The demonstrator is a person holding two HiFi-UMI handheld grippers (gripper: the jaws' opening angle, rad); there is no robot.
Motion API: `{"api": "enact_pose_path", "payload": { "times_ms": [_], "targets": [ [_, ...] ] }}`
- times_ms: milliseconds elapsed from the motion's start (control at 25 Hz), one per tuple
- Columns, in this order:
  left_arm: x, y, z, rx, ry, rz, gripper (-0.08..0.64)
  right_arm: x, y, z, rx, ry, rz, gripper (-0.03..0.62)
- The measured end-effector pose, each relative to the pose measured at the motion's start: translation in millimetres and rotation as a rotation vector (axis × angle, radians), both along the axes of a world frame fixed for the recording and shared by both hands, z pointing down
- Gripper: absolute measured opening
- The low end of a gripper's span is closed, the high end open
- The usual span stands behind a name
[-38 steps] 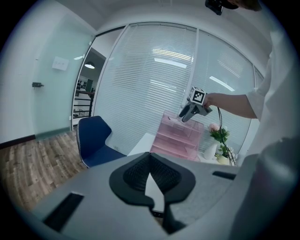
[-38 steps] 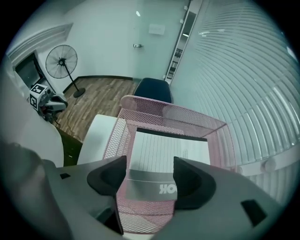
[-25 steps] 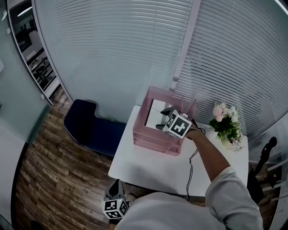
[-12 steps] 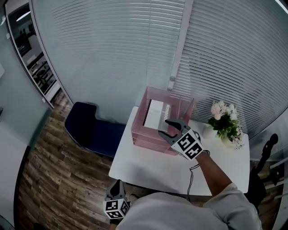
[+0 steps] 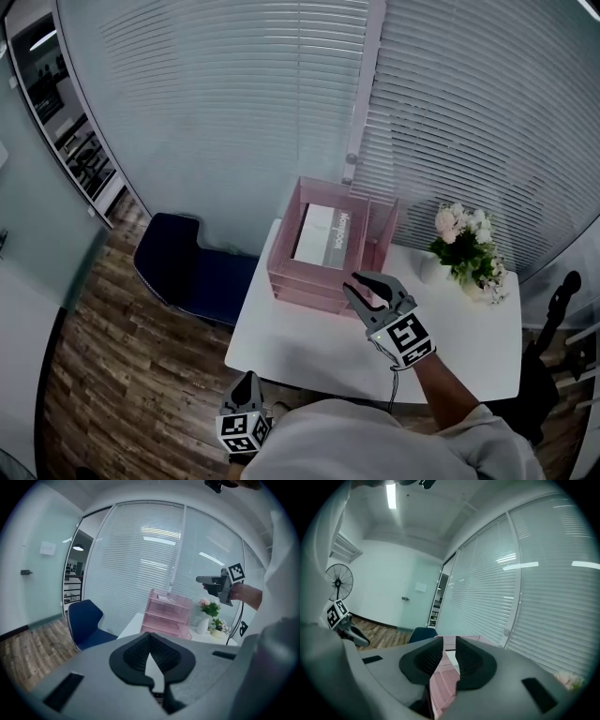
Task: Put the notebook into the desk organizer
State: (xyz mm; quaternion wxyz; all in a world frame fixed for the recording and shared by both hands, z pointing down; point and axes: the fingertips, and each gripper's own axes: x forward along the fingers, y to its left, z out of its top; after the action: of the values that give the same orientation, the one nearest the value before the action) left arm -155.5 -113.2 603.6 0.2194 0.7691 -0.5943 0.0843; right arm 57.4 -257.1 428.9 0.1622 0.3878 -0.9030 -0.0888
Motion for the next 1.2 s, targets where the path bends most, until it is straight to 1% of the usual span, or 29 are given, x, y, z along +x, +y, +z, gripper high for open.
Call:
{"api": "enact_pose_path", "payload": {
  "times_ms": [120, 240, 440, 680, 1000, 1200],
  "targets": [
    [5, 1, -1, 0.001, -0.007, 0.009, 0.008, 10, 10, -7, 0.023, -0.037, 0.017, 0.072],
    [9, 0, -2, 0.002, -0.013, 0.015, 0.008, 20, 18, -14, 0.045, -0.080, 0.038, 0.054],
    [14, 0, -3, 0.004, -0.020, 0.026, 0.008, 36, 34, -18, 0.053, -0.140, 0.068, 0.018],
    [18, -2, -3, 0.004, -0.026, 0.038, 0.008, 46, 50, -15, 0.040, -0.185, 0.089, 0.015],
    [24, -6, -1, -0.002, -0.029, 0.055, 0.008, 47, 60, -5, 0.009, -0.217, 0.090, 0.015],
    [26, -10, -1, -0.005, -0.033, 0.062, 0.008, 45, 58, -6, 0.010, -0.220, 0.087, 0.015]
  ]
}}
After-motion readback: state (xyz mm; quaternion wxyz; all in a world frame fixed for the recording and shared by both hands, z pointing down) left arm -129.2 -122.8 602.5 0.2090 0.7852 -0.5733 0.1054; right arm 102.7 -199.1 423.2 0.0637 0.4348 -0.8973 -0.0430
